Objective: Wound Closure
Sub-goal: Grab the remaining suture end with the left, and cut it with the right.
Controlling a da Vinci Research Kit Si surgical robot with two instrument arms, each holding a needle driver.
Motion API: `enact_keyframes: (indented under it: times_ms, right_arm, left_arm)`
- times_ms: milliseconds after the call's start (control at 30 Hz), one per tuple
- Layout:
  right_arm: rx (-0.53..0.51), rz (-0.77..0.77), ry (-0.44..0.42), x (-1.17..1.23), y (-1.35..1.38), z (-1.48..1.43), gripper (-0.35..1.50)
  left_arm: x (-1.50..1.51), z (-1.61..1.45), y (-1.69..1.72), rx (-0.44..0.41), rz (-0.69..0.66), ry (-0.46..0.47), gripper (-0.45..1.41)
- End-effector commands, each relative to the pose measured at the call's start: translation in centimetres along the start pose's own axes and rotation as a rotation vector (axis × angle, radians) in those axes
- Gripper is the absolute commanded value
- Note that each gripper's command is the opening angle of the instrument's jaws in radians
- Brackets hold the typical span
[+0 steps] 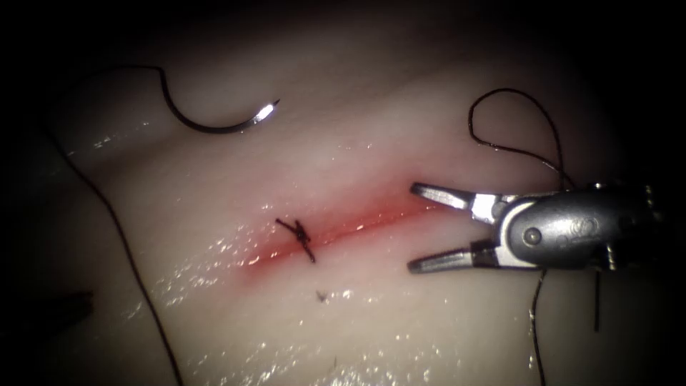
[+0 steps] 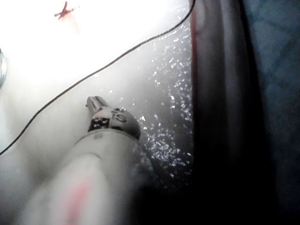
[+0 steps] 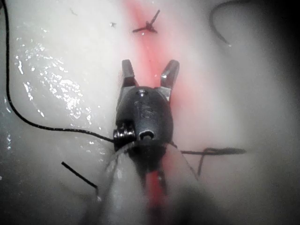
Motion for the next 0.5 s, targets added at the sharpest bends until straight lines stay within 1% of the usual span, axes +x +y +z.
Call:
enact_keyframes:
  times_ms: [33,100,133,167,200,333,433,500]
  right_arm:
    - [0.000,0.002,0.001,0.00,-0.03,0.09,1.48]
    - [0.001,0.005,0.001,0.03,-0.03,0.07,1.48]
    - [0.002,0.007,0.001,0.05,-0.03,0.06,1.48]
    - [0.002,0.009,0.000,0.07,-0.03,0.05,1.48]
    - [0.003,0.012,0.000,0.09,-0.03,0.04,1.48]
    - [0.003,0.023,-0.004,0.19,-0.02,-0.01,1.48]
    - [0.004,0.031,-0.007,0.25,-0.01,-0.04,1.48]
    - [0.005,0.033,-0.007,0.28,-0.02,-0.06,1.48]
  left_arm:
    - [-0.06,0.10,0.11,-0.010,-0.007,-0.005,-0.45]
    - [-0.17,0.15,0.22,-0.013,-0.052,-0.017,-0.45]
    - [-0.24,0.19,0.27,-0.018,-0.075,-0.021,-0.32]
    - [-0.29,0.21,0.30,-0.027,-0.089,-0.023,0.00]
    - [-0.34,0.24,0.32,-0.026,-0.119,-0.023,0.09]
    - [-0.49,0.24,0.36,-0.036,-0.234,-0.039,0.17]
    - [-0.50,0.16,0.36,-0.077,-0.321,-0.054,0.24]
    - [-0.51,0.08,0.34,-0.095,-0.347,-0.061,0.26]
